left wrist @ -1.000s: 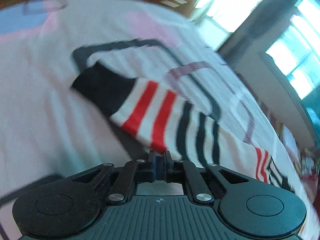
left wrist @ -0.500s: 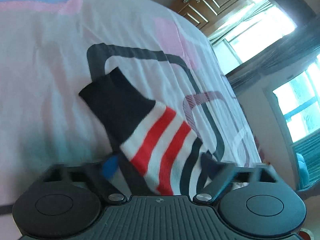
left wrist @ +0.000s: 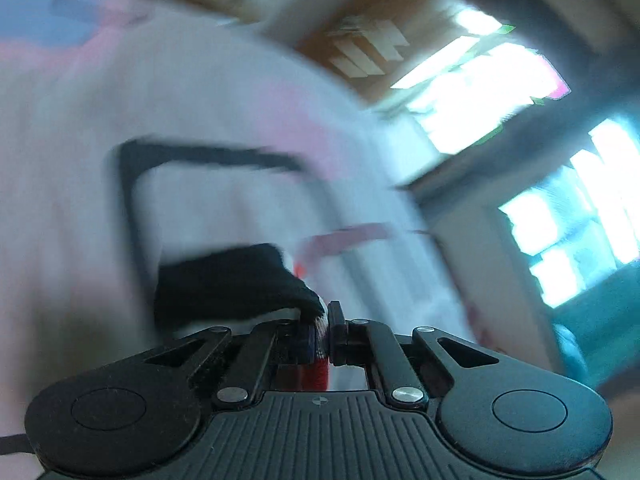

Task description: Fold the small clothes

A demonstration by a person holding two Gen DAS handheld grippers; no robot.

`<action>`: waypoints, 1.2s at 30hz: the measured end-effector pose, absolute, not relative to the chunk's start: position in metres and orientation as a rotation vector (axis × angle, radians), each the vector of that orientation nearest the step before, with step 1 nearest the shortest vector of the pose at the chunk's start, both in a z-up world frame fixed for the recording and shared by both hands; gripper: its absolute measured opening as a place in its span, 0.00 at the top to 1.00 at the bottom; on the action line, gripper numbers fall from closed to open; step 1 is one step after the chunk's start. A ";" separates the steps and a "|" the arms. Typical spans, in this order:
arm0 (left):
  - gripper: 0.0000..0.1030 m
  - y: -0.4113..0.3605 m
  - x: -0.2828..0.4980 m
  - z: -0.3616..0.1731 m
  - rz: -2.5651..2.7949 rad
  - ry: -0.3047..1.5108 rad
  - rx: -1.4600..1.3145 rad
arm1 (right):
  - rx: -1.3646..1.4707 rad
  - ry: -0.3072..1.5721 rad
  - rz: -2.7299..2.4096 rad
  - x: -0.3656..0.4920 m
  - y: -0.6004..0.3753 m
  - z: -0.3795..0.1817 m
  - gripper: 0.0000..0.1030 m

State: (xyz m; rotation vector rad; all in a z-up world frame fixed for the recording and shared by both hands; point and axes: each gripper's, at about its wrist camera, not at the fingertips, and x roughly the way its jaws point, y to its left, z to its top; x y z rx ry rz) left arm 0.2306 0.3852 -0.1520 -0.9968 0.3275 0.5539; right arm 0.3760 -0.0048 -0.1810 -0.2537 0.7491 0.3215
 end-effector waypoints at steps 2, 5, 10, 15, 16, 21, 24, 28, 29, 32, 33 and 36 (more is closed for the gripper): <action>0.94 0.365 0.248 -0.125 0.440 0.309 -0.918 | -0.240 0.747 0.315 0.375 -0.005 -0.176 0.32; 0.94 0.322 0.280 -0.097 0.265 0.323 -0.841 | -0.260 0.715 0.325 0.369 -0.006 -0.184 0.31; 0.94 0.216 0.345 -0.084 -0.035 0.422 -0.745 | -0.077 0.741 0.343 0.373 -0.039 -0.156 0.36; 0.94 0.091 0.400 -0.106 -0.246 0.573 -0.624 | 0.001 0.723 0.306 0.360 -0.100 -0.137 0.31; 0.94 0.066 0.408 -0.115 -0.266 0.606 -0.579 | 0.011 0.727 0.291 0.357 -0.116 -0.136 0.31; 0.93 -0.018 0.416 -0.136 -0.297 0.806 -0.347 | 0.065 0.756 0.264 0.346 -0.172 -0.141 0.28; 0.49 -0.028 0.408 -0.115 -0.322 0.765 -0.329 | 0.088 0.784 0.262 0.344 -0.192 -0.147 0.28; 0.23 -0.022 0.402 -0.080 -0.324 0.653 -0.357 | 0.125 0.793 0.316 0.346 -0.196 -0.149 0.25; 0.23 -0.024 0.400 -0.074 -0.326 0.650 -0.347 | 0.124 0.790 0.331 0.346 -0.195 -0.148 0.24; 0.23 0.000 0.395 -0.066 -0.260 0.638 -0.386 | 0.088 0.789 0.365 0.347 -0.182 -0.149 0.24; 0.23 0.009 0.393 -0.066 -0.237 0.632 -0.403 | 0.082 0.791 0.374 0.348 -0.179 -0.150 0.24; 0.23 0.013 0.400 -0.075 -0.234 0.709 -0.392 | 0.088 0.786 0.416 0.351 -0.164 -0.149 0.23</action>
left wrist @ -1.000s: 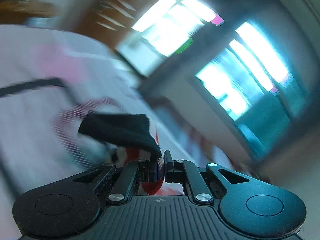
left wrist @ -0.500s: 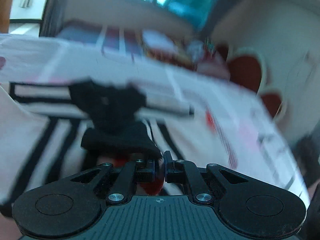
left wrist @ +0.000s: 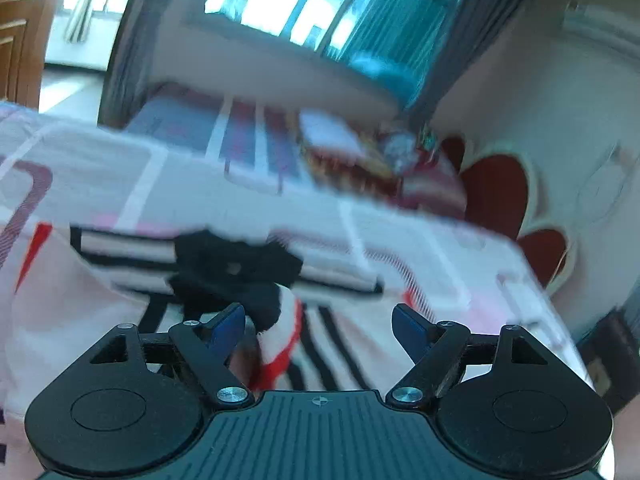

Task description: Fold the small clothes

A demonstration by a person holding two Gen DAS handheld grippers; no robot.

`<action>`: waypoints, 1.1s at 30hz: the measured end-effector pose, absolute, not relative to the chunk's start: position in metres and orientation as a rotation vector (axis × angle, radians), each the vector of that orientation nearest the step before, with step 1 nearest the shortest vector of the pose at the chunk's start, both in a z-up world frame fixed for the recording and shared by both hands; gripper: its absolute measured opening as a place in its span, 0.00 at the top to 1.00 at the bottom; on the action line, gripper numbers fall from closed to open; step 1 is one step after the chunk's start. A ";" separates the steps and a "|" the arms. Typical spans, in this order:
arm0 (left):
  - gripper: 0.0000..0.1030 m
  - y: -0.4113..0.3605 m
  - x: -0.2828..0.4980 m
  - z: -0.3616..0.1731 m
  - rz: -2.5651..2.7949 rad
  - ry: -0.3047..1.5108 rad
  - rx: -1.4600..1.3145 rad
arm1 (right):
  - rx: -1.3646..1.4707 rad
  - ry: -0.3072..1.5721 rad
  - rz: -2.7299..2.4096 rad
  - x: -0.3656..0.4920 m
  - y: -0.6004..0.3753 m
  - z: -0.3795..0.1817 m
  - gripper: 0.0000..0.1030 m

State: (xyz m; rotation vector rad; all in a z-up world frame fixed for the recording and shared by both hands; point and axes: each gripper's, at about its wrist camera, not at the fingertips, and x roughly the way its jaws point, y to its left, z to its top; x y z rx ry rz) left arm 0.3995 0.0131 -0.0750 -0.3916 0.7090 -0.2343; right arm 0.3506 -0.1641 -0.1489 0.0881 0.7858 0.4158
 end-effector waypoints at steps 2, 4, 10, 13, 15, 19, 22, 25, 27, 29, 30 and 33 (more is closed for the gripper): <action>0.23 0.000 0.408 -0.082 -0.298 0.763 -0.384 | 0.076 0.781 0.441 0.353 -0.153 -0.148 0.22; 0.23 -0.013 0.409 -0.080 -0.330 0.749 -0.357 | 0.068 0.790 0.460 0.353 -0.143 -0.150 0.21; 0.23 0.014 0.402 -0.074 -0.243 0.690 -0.389 | 0.078 0.788 0.433 0.350 -0.143 -0.146 0.19; 0.23 0.054 0.390 -0.079 -0.093 0.666 -0.391 | 0.063 0.784 0.401 0.352 -0.143 -0.147 0.21; 0.23 0.079 0.383 -0.088 0.004 0.676 -0.359 | 0.054 0.777 0.398 0.354 -0.139 -0.148 0.27; 0.23 0.122 0.371 -0.119 0.167 0.721 -0.373 | 0.017 0.755 0.390 0.366 -0.124 -0.148 0.41; 0.23 0.135 0.370 -0.147 0.212 0.781 -0.377 | 0.051 0.741 0.358 0.376 -0.126 -0.142 0.48; 0.23 0.136 0.372 -0.170 0.211 0.837 -0.344 | 0.069 0.750 0.283 0.386 -0.142 -0.143 0.82; 0.23 0.139 0.370 -0.179 0.216 0.841 -0.374 | 0.136 0.759 0.245 0.387 -0.164 -0.144 0.83; 0.23 0.142 0.369 -0.178 0.211 0.836 -0.389 | 0.146 0.748 0.204 0.384 -0.181 -0.144 0.90; 0.23 0.143 0.370 -0.177 0.207 0.834 -0.399 | 0.154 0.743 0.183 0.382 -0.189 -0.144 0.91; 0.23 0.151 0.374 -0.174 0.209 0.811 -0.414 | 0.205 0.790 0.198 0.387 -0.201 -0.151 0.90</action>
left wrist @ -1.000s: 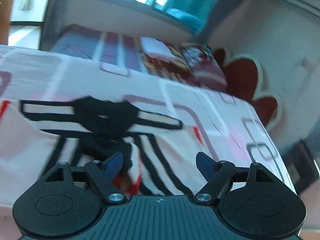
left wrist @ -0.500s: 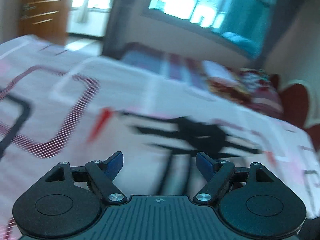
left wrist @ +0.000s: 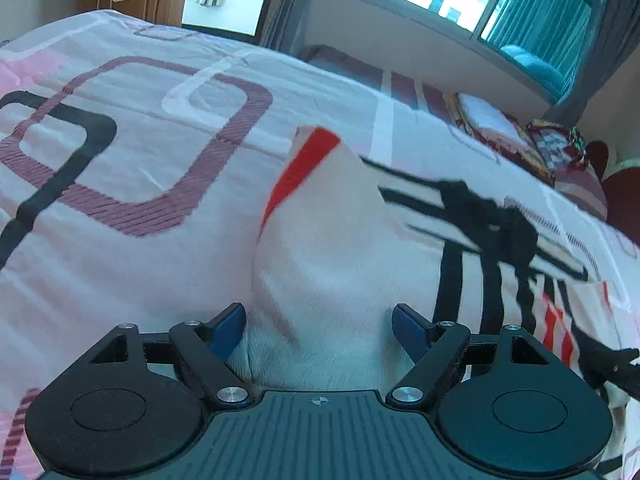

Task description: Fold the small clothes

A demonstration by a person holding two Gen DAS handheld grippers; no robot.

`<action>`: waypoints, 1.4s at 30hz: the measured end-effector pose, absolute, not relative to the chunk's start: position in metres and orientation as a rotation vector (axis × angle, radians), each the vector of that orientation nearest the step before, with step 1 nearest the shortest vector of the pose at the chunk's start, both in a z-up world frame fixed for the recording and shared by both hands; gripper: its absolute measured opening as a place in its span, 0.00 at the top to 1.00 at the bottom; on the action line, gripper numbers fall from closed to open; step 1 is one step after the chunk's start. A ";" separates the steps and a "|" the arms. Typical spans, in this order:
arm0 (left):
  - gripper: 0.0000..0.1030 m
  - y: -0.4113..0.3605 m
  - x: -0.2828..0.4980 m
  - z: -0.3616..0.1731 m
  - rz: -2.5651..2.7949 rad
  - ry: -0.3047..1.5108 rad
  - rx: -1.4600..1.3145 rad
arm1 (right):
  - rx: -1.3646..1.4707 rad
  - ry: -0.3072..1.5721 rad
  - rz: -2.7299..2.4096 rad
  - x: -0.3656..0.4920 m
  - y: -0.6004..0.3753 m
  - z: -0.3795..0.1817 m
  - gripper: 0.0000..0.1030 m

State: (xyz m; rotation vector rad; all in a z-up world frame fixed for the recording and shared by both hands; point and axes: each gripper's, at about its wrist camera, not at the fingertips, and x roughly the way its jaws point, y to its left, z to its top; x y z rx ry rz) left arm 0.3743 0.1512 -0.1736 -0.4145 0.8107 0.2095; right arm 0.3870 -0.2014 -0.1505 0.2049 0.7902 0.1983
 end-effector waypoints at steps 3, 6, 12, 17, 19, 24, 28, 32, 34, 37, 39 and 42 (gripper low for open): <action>0.23 0.160 0.383 -0.172 0.243 0.807 -0.411 | 0.201 0.765 0.227 0.387 -0.198 -0.147 0.88; 0.23 0.168 0.389 -0.166 0.253 0.794 -0.433 | 0.185 0.740 0.242 0.390 -0.200 -0.142 0.91; 0.23 0.184 0.425 -0.166 0.262 0.790 -0.469 | 0.027 0.595 0.303 0.386 -0.189 -0.120 0.92; 0.23 0.185 0.452 -0.178 0.256 0.803 -0.489 | -0.027 0.705 0.212 0.402 -0.207 -0.145 0.92; 0.24 0.186 0.458 -0.179 0.264 0.788 -0.488 | 0.012 0.750 0.206 0.405 -0.214 -0.154 0.92; 0.84 0.186 0.470 -0.183 0.233 0.786 -0.504 | -0.019 0.737 0.180 0.397 -0.219 -0.155 0.92; 0.85 0.188 0.472 -0.189 0.258 0.750 -0.491 | -0.008 0.752 0.165 0.401 -0.216 -0.159 0.91; 0.85 0.187 0.469 -0.176 0.267 0.748 -0.458 | -0.030 0.752 0.145 0.399 -0.220 -0.163 0.90; 0.85 0.181 0.450 -0.159 0.259 0.706 -0.426 | -0.053 0.747 0.145 0.399 -0.216 -0.158 0.79; 0.85 0.167 0.413 -0.136 0.193 0.679 -0.375 | -0.070 0.670 0.088 0.388 -0.222 -0.143 0.58; 0.85 0.151 0.387 -0.129 0.147 0.690 -0.355 | -0.043 0.645 0.089 0.385 -0.227 -0.134 0.60; 0.85 0.131 0.360 -0.139 0.088 0.743 -0.368 | -0.020 0.612 0.158 0.381 -0.219 -0.123 0.61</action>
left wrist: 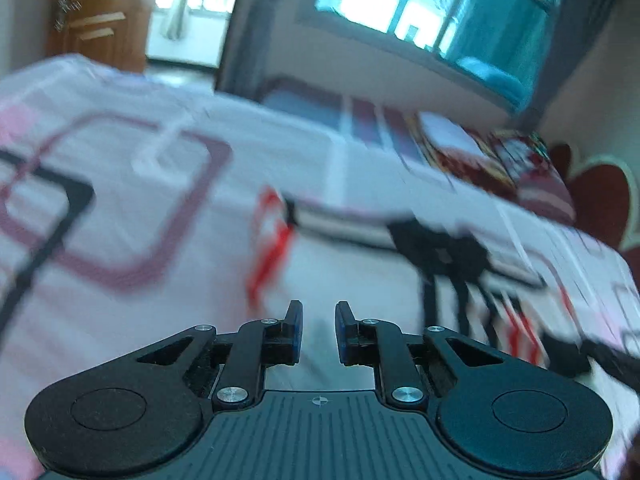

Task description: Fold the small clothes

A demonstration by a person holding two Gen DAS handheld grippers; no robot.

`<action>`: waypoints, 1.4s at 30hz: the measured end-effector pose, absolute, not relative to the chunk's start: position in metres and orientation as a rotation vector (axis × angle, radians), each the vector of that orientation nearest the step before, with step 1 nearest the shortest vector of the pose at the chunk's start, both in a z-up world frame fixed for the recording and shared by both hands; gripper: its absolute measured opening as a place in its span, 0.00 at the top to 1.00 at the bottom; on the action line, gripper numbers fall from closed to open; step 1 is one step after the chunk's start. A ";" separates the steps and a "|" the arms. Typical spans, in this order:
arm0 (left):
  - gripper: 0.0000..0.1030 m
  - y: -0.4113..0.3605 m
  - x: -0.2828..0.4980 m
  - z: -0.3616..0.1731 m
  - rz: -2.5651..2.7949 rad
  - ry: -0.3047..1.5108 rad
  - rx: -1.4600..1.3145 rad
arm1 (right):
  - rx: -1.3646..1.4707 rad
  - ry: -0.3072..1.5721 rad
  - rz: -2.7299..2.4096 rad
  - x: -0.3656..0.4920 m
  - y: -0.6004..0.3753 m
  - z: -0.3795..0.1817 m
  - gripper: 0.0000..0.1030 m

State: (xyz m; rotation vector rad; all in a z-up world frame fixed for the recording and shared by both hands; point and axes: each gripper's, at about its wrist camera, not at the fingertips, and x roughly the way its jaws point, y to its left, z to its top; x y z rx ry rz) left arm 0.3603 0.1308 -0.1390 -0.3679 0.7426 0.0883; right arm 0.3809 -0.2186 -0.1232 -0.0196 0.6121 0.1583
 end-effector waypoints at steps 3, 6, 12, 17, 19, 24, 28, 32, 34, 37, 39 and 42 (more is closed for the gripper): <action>0.85 0.109 0.345 -0.161 0.098 0.781 -0.299 | -0.037 0.644 0.227 0.383 -0.199 -0.128 0.62; 0.91 0.113 0.336 -0.176 0.101 0.764 -0.278 | -0.085 0.696 0.258 0.383 -0.187 -0.144 0.62; 0.97 0.118 0.332 -0.174 0.136 0.757 -0.295 | -0.149 0.729 0.198 0.386 -0.205 -0.163 0.62; 0.96 0.092 0.315 -0.153 0.113 0.731 -0.272 | -0.105 0.712 0.234 0.370 -0.198 -0.146 0.62; 0.96 0.080 0.313 -0.148 0.080 0.738 -0.276 | -0.086 0.720 0.277 0.361 -0.192 -0.144 0.62; 0.96 0.052 0.331 -0.136 0.034 0.722 -0.297 | -0.094 0.727 0.336 0.354 -0.175 -0.142 0.61; 0.96 0.044 0.371 -0.144 0.049 0.789 -0.287 | -0.120 0.717 0.329 0.371 -0.162 -0.135 0.59; 0.96 0.055 0.359 -0.168 0.056 0.771 -0.283 | -0.195 0.784 0.329 0.383 -0.160 -0.151 0.59; 0.96 0.058 0.349 -0.167 0.047 0.776 -0.262 | -0.194 0.775 0.320 0.379 -0.177 -0.160 0.56; 0.96 0.061 0.337 -0.158 0.084 0.803 -0.290 | -0.164 0.783 0.269 0.378 -0.200 -0.158 0.56; 0.96 0.053 0.325 -0.146 0.090 0.766 -0.262 | -0.137 0.793 0.248 0.375 -0.208 -0.154 0.57; 0.96 0.036 0.309 -0.141 0.032 0.778 -0.258 | -0.105 0.760 0.287 0.357 -0.204 -0.139 0.56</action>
